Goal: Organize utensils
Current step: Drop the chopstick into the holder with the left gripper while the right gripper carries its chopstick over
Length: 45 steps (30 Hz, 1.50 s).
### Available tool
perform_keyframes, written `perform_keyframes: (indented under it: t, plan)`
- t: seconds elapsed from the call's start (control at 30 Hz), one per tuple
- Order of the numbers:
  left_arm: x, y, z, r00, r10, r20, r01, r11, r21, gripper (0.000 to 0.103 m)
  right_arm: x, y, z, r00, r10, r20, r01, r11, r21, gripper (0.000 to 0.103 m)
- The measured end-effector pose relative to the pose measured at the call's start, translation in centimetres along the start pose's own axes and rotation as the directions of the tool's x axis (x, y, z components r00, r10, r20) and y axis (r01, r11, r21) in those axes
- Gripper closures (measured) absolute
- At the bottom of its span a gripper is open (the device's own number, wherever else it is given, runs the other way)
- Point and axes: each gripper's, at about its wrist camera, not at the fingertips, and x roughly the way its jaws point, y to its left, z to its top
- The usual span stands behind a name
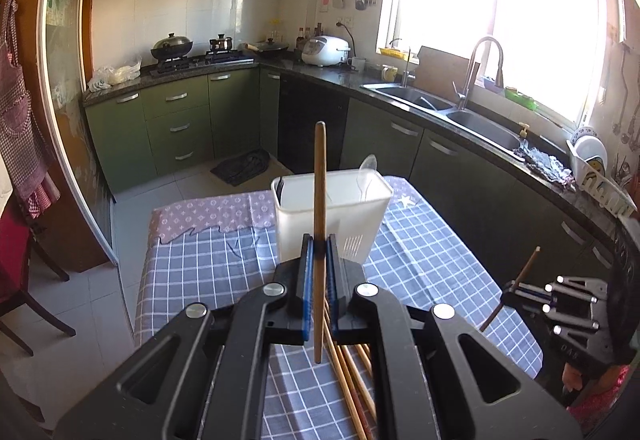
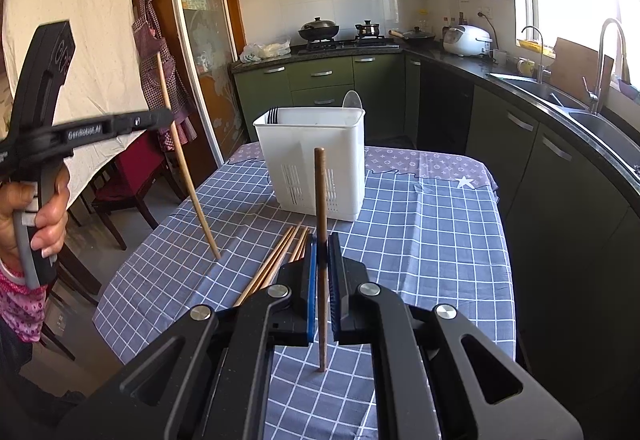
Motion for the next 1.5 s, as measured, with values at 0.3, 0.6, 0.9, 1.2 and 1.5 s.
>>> perform_keyframes:
  t: [0.3,0.6,0.9,1.2,1.5]
  plan:
    - [0.5,-0.7,9.5,0.988,0.017,0.152,-0.014,1.000,-0.014,0.097,-0.2,-0.8,-0.3,1.000,0.004,0.003,-0.005,1.000,0.014,0.097]
    - [5.5,-1.5,11.1,0.981,0.091,0.171,-0.091,0.996,-0.005,0.097,-0.3,-1.2,-0.6,1.000,0.011,0.001,-0.011,1.000,0.021,0.097]
    - [10.6,-0.3,7.5,0.994,0.104,0.020,-0.105,0.994,0.006,0.091,-0.1,-1.2,0.1,1.000,0.013,0.003,-0.013,1.000,0.024,0.097]
    - [5.9,0.8,4.5,0.992,0.099,0.077,-0.098,0.995,-0.014,0.086,-0.8,-0.9,5.4,0.997,0.022,0.075,-0.022,1.000,0.005,0.097]
    - [3.0,1.7,-1.0,0.996,0.083,0.034,-0.083,0.997,-0.003,0.086,-1.7,0.0,14.6,0.975,0.036,0.218,-0.034,0.999,-0.012,0.097]
